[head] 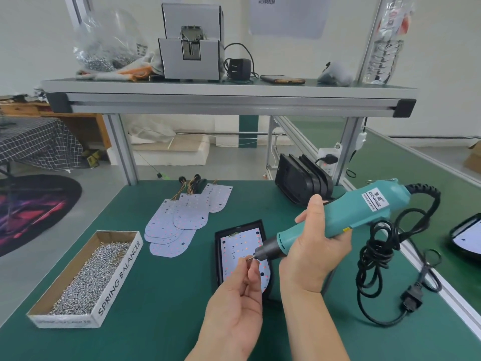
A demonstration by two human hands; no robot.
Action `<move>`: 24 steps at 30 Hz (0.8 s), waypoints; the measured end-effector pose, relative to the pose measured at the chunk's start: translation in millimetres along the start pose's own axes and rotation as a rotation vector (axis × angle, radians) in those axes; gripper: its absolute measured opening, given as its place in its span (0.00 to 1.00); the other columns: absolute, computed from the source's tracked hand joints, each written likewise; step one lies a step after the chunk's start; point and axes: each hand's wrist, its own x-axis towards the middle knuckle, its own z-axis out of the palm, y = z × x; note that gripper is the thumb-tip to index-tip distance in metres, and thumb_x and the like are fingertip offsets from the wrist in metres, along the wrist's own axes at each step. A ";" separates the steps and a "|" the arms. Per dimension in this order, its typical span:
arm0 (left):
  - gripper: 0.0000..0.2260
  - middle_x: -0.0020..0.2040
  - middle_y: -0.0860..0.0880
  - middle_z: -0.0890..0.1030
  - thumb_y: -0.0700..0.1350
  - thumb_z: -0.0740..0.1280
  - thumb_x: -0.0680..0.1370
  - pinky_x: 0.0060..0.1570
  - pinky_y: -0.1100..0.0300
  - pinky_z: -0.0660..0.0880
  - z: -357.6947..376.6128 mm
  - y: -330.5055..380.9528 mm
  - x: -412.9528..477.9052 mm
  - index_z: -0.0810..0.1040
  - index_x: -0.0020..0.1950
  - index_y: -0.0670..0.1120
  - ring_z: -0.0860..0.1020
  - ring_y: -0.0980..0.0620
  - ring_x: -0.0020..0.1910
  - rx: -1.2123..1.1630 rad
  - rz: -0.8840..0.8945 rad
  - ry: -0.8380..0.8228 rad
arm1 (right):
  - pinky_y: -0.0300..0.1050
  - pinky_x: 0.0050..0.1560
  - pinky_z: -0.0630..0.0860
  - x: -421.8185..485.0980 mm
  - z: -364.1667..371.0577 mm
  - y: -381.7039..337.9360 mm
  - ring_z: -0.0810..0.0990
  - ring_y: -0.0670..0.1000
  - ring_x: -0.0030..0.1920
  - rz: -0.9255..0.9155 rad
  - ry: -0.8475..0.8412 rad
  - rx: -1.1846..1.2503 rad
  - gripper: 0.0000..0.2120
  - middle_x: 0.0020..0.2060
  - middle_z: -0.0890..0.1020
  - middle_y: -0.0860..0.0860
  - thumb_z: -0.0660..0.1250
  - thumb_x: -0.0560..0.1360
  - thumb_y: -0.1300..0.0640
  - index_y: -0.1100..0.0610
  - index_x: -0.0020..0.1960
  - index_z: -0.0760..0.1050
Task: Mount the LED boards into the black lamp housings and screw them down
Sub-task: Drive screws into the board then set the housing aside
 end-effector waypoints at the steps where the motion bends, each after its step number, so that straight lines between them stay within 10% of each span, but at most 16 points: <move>1: 0.06 0.42 0.38 0.83 0.33 0.68 0.77 0.28 0.65 0.79 -0.2 -0.1 0.0 0.79 0.50 0.30 0.83 0.50 0.32 0.012 0.002 -0.003 | 0.33 0.34 0.72 0.9 -0.5 -0.2 0.75 0.44 0.29 0.004 -0.005 0.000 0.11 0.25 0.76 0.44 0.72 0.73 0.52 0.54 0.38 0.72; 24: 0.15 0.46 0.38 0.85 0.46 0.70 0.73 0.38 0.63 0.81 -14.6 13.3 9.6 0.86 0.45 0.33 0.84 0.50 0.38 0.255 0.152 -0.176 | 0.43 0.37 0.70 18.9 3.1 -3.5 0.72 0.46 0.29 0.122 -0.040 0.054 0.15 0.26 0.74 0.45 0.71 0.73 0.51 0.41 0.28 0.77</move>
